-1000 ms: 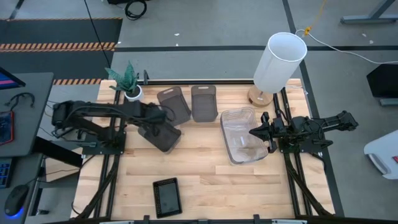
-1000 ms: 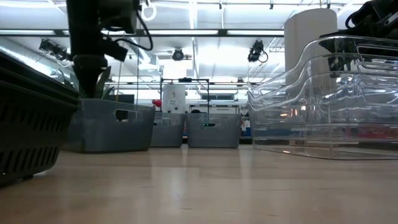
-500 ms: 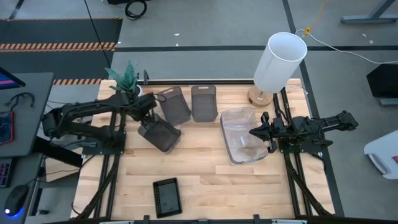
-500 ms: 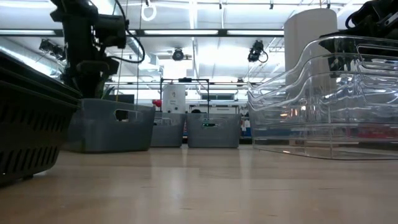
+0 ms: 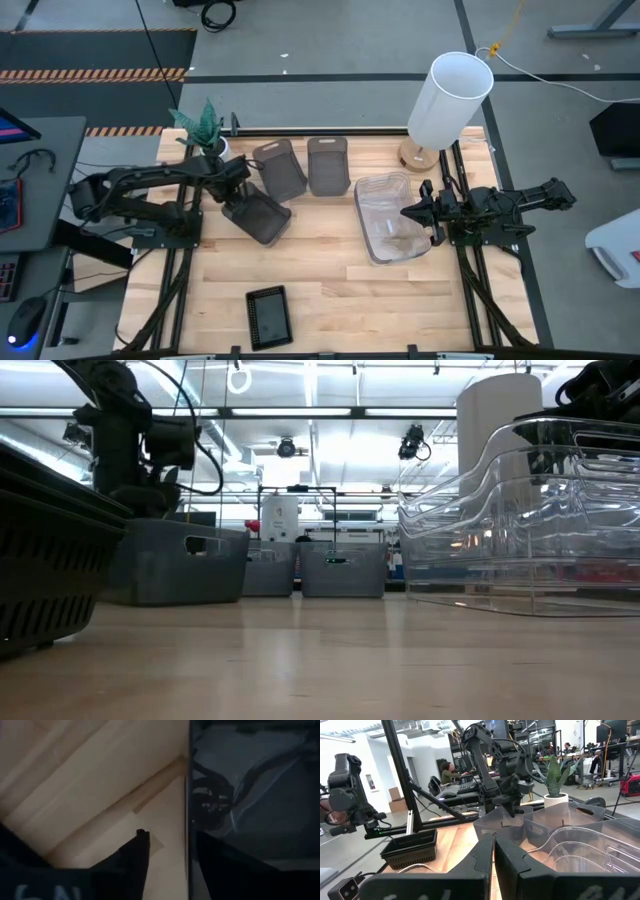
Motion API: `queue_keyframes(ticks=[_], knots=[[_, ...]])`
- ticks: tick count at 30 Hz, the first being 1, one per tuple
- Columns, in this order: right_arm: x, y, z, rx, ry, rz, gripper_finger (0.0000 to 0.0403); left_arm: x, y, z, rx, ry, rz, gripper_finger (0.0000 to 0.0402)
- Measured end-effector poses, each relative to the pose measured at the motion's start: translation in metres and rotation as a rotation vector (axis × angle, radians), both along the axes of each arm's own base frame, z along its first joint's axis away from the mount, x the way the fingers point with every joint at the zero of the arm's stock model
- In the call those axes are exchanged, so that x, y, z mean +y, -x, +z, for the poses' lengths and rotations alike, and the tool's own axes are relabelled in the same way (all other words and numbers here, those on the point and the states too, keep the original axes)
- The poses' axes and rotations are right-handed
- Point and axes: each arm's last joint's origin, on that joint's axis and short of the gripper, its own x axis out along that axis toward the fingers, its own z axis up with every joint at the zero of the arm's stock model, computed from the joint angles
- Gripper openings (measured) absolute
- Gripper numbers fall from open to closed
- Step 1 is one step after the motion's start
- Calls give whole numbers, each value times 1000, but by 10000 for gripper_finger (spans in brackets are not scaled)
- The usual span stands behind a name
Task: Stack baskets by color
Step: Stack the left gray bin on the middle gray bin
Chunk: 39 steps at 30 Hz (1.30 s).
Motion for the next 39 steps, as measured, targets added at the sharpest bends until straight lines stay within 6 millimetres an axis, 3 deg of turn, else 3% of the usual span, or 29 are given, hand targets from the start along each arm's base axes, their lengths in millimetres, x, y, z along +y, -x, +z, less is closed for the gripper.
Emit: queue_keyframes(ticks=[10,15,24,31,35,39], knots=[[0,0,0,0,0,0,22,2,-5,0,-27,-2,55,13],[0,0,0,0,0,0,22,6,-12,24,-30,-14,0,9],[0,0,0,0,0,0,22,11,-22,105,-62,-63,-147,4],[0,0,0,0,0,0,22,25,-33,169,-127,-333,-193,4],[0,0,0,0,0,0,22,46,-46,184,-78,-435,-224,3],[0,0,0,1,1,0,22,78,-64,177,13,-434,-267,3]])
